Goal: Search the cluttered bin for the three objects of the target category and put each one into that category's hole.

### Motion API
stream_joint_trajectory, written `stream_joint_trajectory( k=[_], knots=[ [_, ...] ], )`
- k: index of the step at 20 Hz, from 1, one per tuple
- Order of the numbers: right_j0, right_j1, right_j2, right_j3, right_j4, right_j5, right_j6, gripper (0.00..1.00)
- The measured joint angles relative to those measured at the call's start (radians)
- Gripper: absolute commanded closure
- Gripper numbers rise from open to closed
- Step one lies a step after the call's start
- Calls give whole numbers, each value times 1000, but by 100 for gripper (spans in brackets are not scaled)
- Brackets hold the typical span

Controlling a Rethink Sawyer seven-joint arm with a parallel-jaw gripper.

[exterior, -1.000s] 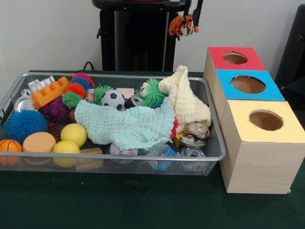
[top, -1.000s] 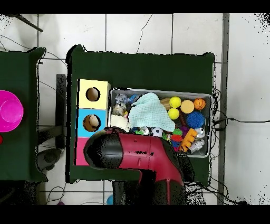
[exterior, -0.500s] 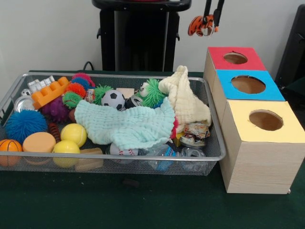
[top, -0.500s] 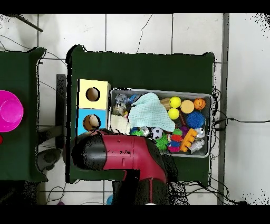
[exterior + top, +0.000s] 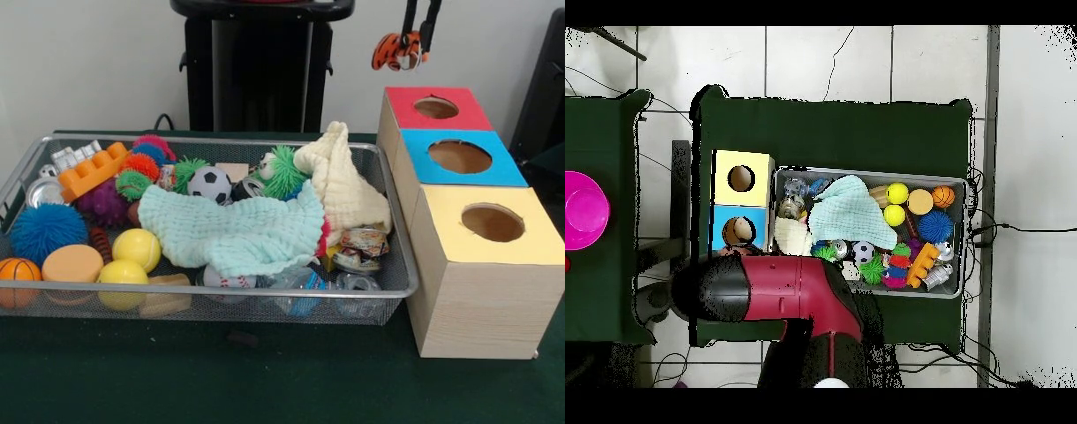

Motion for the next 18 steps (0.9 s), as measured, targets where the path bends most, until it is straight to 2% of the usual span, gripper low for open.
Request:
stream_joint_trajectory(
  k=[11, 18],
  knots=[
    [53, 62, -9, 0, 30, -66, 0, 100],
    [82, 72, -12, 3, 66, -112, 0, 100]
  ],
)
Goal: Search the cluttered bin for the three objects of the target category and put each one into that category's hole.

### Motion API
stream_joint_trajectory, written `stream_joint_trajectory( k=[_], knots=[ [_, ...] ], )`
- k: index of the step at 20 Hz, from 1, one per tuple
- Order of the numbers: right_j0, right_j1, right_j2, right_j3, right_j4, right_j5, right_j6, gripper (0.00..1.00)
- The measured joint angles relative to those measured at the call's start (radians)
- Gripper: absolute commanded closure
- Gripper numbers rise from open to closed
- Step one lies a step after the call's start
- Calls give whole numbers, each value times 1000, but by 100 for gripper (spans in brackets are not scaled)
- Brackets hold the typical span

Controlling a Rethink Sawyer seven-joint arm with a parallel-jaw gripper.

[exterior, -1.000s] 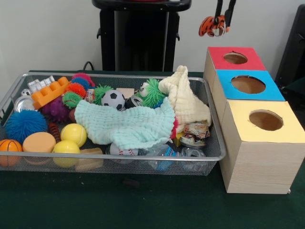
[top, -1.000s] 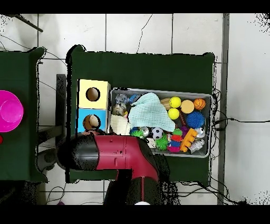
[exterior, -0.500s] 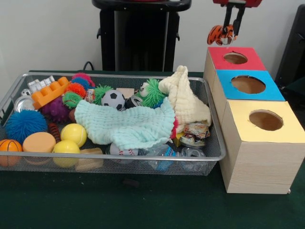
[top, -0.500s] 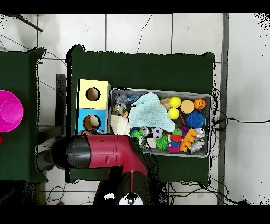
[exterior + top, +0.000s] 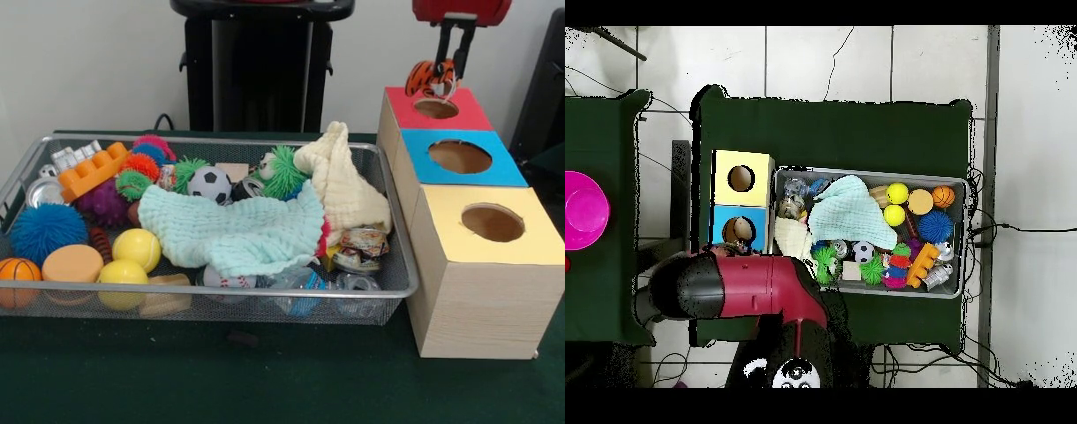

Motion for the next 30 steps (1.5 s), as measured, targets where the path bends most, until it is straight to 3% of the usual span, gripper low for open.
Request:
stream_joint_trajectory(
  k=[14, 30],
  knots=[
    [49, 11, -9, 45, 58, -51, 0, 100],
    [46, 88, -9, 71, 66, -231, 0, 100]
  ],
)
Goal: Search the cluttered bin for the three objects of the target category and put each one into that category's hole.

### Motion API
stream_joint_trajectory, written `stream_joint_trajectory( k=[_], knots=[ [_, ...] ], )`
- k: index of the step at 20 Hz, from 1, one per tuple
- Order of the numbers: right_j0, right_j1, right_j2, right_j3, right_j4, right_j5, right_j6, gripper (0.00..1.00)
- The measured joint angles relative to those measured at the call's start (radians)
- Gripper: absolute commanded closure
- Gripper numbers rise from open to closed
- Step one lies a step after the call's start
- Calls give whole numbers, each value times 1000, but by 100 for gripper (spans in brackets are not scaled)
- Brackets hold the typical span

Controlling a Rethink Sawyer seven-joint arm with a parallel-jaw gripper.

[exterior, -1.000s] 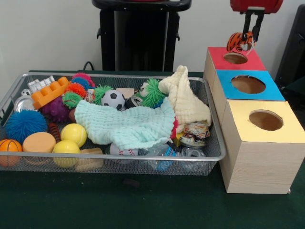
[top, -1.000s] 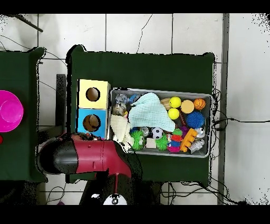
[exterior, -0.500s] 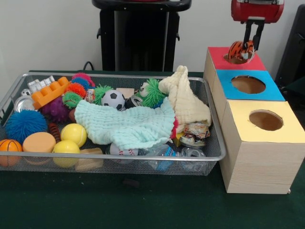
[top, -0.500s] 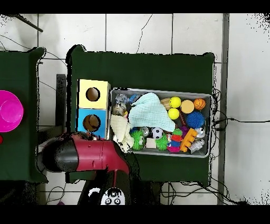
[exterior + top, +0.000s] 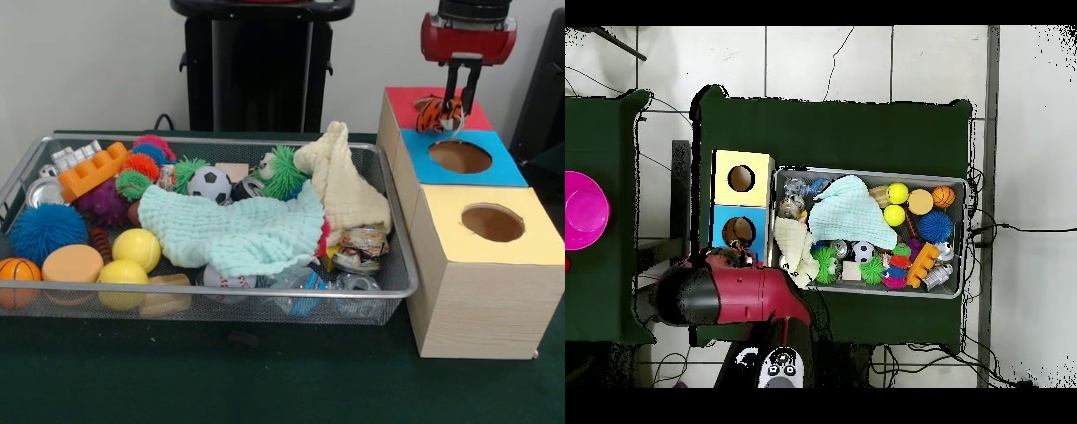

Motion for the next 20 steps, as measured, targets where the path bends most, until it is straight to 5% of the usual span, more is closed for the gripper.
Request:
stream_joint_trajectory(
  k=[20],
  knots=[
    [-32, -33, 0, 168, 16, -107, 0, 100]
  ],
)
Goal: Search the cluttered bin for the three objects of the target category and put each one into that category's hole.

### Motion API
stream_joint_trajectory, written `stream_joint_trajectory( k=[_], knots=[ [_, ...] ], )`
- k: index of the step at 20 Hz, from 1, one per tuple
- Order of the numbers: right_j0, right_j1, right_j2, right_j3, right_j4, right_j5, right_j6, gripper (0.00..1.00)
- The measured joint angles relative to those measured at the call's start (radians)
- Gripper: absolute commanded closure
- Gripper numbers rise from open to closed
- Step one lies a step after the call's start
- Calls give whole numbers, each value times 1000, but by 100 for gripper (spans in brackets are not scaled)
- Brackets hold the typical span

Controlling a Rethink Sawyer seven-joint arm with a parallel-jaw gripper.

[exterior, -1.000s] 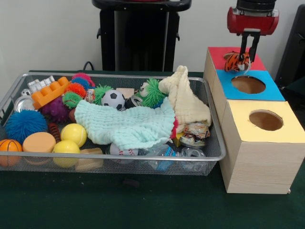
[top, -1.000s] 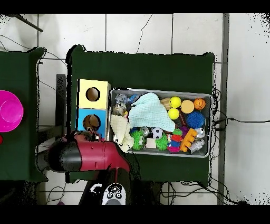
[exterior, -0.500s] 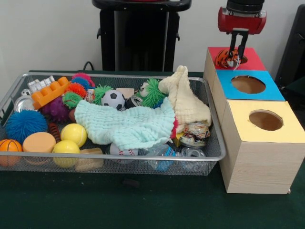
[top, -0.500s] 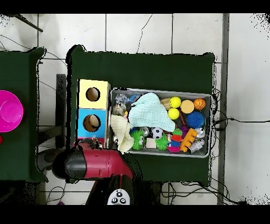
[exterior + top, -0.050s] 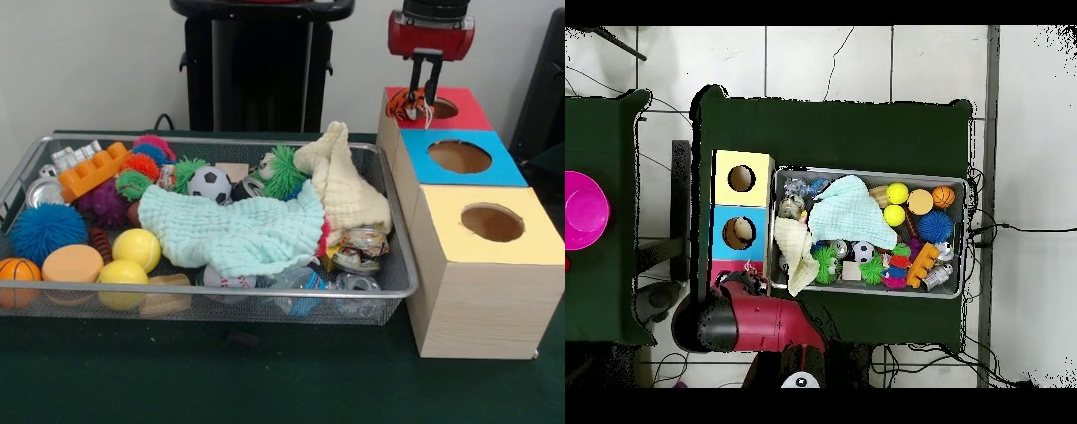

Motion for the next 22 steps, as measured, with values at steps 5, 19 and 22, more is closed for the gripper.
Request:
stream_joint_trajectory(
  k=[5, 19, 22],
  knots=[
    [16, -4, 0, 17, 22, -11, 0, 100],
    [75, -16, 0, 48, 97, -11, 0, 100],
    [77, -16, 0, 49, 106, -11, 0, 100]
  ],
)
